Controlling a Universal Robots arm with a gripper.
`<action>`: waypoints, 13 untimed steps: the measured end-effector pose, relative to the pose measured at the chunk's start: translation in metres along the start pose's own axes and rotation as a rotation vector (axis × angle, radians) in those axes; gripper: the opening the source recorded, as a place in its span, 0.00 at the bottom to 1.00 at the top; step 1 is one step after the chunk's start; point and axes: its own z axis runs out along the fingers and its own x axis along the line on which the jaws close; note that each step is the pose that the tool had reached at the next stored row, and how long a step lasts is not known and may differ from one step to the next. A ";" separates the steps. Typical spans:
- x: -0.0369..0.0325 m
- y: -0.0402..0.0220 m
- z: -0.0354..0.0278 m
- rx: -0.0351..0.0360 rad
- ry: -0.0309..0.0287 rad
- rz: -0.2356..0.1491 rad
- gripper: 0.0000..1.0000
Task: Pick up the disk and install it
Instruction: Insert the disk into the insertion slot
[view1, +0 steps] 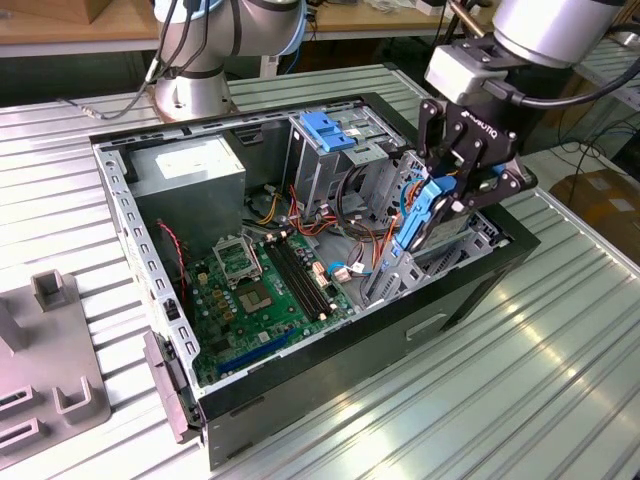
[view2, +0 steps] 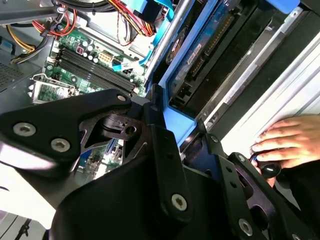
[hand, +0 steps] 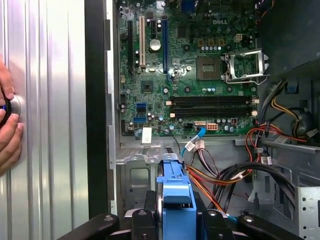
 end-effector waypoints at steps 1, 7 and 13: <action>0.0000 0.0000 0.0022 -0.0001 0.0001 0.000 0.37; 0.0000 -0.0002 0.0128 0.0000 0.0002 0.000 0.37; 0.0000 -0.0002 0.0129 0.0000 0.0002 0.000 0.44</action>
